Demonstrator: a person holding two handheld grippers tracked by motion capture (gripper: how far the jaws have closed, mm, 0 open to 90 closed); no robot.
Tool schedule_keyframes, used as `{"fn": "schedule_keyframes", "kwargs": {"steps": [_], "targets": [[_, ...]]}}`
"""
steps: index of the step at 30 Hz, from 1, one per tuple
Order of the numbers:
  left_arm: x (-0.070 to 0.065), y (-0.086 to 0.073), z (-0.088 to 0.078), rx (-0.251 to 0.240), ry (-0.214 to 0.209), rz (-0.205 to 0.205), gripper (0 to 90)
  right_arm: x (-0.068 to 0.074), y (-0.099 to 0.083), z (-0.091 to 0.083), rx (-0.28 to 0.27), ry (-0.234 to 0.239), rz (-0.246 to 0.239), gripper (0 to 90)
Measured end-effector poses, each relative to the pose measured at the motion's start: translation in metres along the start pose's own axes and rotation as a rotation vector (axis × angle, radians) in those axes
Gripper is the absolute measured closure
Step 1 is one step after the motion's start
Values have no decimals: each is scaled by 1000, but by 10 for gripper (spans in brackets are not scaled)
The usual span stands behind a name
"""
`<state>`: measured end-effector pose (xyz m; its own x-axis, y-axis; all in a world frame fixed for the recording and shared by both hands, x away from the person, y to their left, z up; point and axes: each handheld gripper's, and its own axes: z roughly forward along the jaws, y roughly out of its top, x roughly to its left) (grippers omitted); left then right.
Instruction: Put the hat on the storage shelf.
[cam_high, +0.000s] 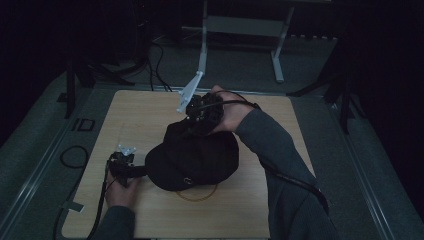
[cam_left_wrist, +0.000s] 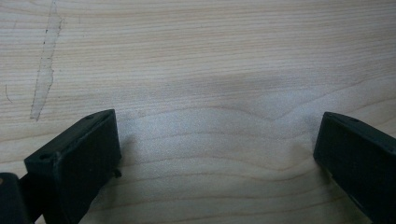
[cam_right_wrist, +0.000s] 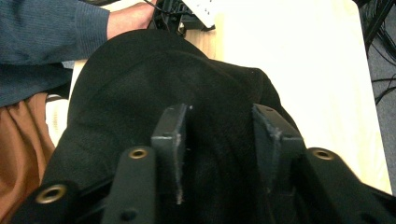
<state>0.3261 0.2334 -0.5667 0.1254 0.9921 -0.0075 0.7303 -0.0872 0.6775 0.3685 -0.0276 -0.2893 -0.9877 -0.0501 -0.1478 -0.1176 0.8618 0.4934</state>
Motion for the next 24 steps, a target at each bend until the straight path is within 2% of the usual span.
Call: {"fn": "schedule_keyframes", "kwargs": {"steps": [4,10,18,22,24], "targets": [[0,0,0,1,0,2,1,2,-4,-5,-11,0,15,485],[0,0,0,2,0,3,1,2,-13,-22,-59,3,49,409],[0,0,0,1,0,3,1,2,-36,-36,-110,-4,106,380],[0,0,0,1,0,3,1,5,-45,-40,-93,-26,125,374],[0,0,0,1,1,3,1,8,-49,-43,-106,-31,126,367]]}}
